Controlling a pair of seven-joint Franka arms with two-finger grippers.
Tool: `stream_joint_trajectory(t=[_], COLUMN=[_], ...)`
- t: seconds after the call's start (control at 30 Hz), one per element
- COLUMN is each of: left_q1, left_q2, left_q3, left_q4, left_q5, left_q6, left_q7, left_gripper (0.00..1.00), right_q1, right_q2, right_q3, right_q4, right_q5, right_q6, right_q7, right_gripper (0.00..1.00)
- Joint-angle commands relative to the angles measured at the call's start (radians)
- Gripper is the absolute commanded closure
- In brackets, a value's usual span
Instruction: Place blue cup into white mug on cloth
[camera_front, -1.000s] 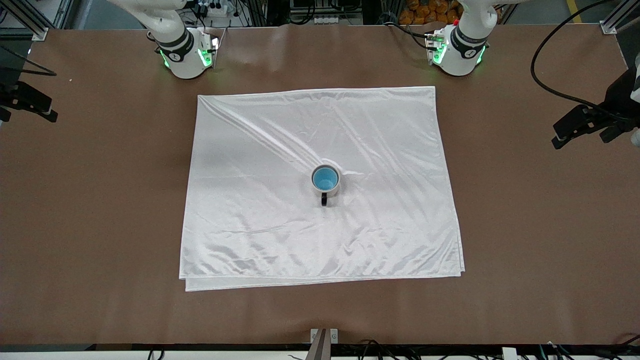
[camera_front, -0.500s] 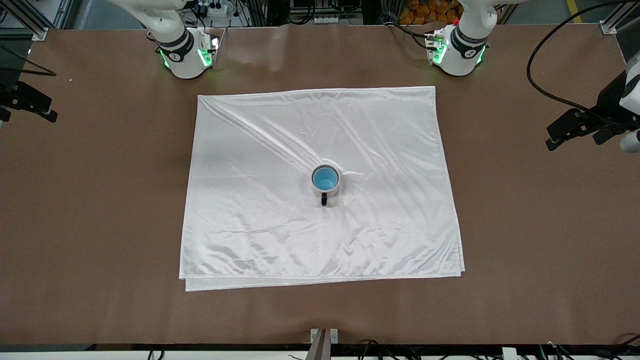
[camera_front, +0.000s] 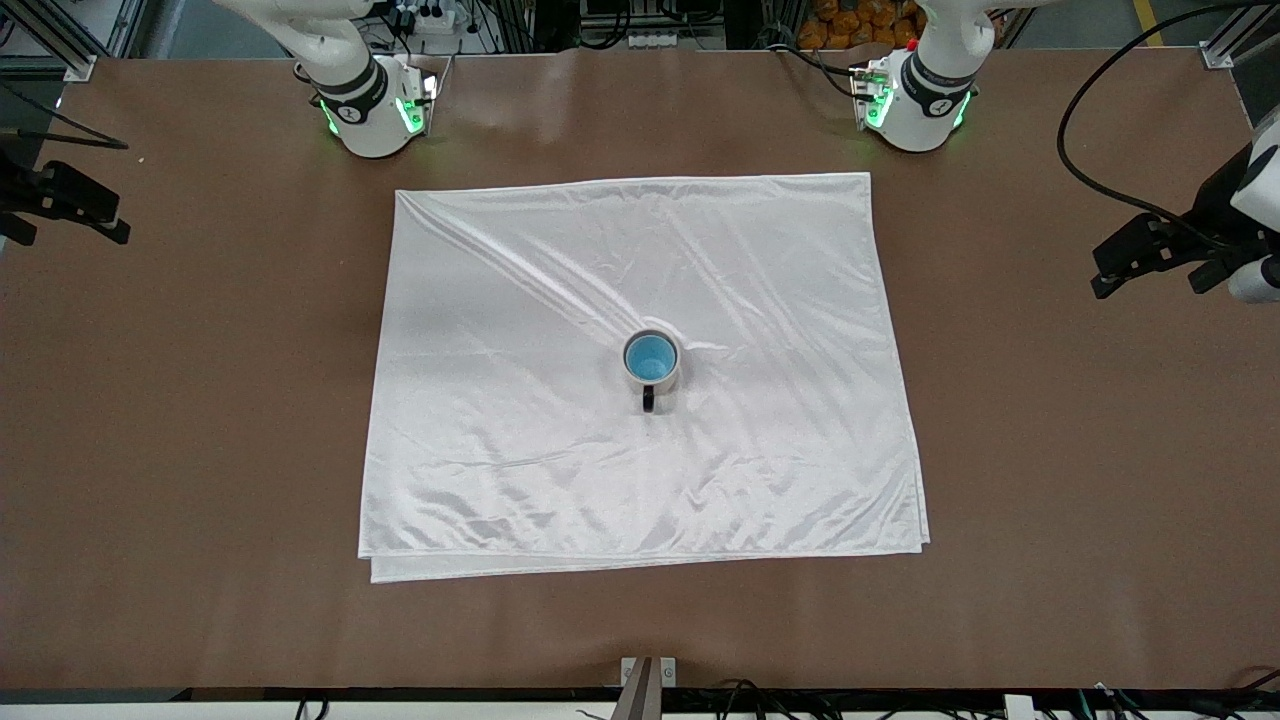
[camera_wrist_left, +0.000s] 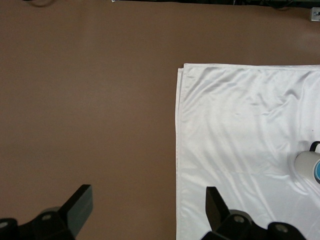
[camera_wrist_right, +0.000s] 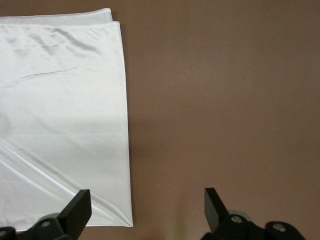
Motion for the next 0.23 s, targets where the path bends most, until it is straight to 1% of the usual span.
stream_joint_trajectory(t=[0.0,0.2], left_q1=[-0.010,-0.010], left_q2=[-0.008,-0.008], left_q3=[0.013,0.013], left_q4=[0.001,0.001], left_q5=[-0.013,-0.013], left_q6=[-0.017,-0.017], left_q7=[0.032,0.032], left_gripper=[0.00,0.00], right_q1=[0.000,-0.005], right_q2=[-0.007,-0.006], right_q3=[-0.002,-0.002], right_q4=[-0.010,-0.010], right_q5=[0.013,0.012], right_q6=[-0.001,0.001], right_q7=[-0.009,-0.007], right_gripper=[0.00,0.00])
